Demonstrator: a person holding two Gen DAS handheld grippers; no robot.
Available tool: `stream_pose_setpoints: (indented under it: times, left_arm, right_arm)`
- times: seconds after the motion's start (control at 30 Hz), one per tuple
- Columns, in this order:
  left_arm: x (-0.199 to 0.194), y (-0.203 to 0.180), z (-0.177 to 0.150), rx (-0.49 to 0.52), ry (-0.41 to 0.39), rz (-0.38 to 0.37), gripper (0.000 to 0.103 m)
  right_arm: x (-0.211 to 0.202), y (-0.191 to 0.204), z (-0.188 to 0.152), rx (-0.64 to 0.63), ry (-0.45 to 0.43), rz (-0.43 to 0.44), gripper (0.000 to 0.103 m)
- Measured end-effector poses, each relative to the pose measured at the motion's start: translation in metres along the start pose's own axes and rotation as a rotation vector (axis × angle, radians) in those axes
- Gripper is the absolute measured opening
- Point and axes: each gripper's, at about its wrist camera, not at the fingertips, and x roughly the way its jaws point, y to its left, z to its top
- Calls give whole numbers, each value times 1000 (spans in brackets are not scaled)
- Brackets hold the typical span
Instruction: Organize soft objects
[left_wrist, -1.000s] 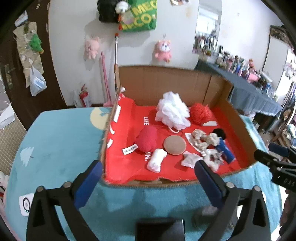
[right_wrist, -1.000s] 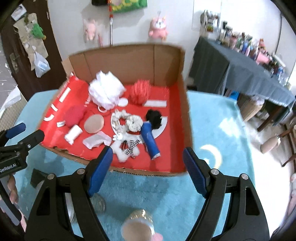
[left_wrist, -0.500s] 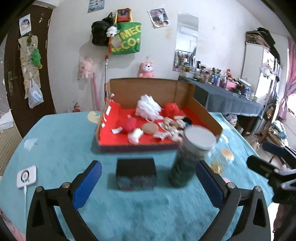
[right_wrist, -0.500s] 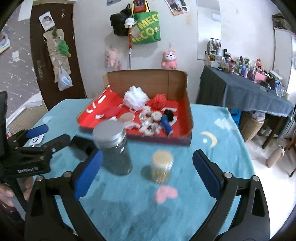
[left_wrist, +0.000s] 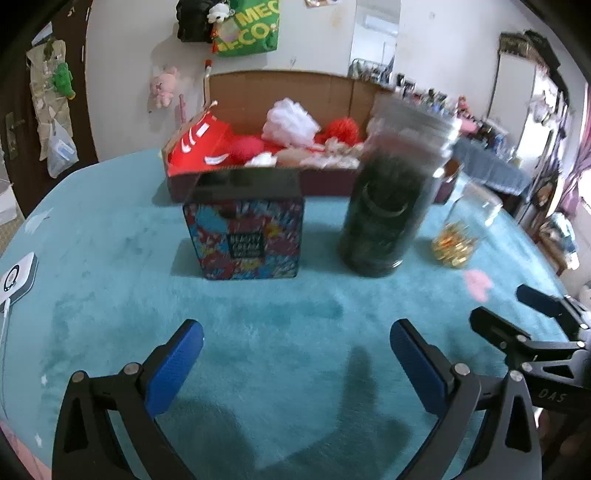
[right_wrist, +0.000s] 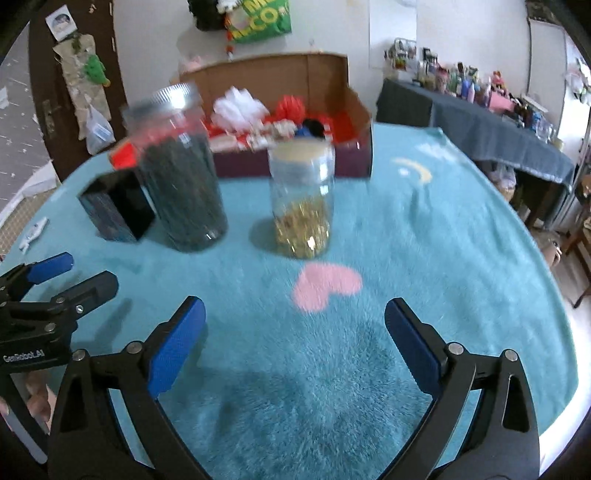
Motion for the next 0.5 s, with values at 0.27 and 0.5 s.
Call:
stream_pose_setpoints:
  times: [0.27,0.5]
  left_arm:
    - [18,1,-1,17,73,42,103]
    - [21,0,0,13,77,64,103]
  right_arm:
    - [18,-5,-5,0,42,-55,99]
    - [22,-7,-1,0,62,-76,100]
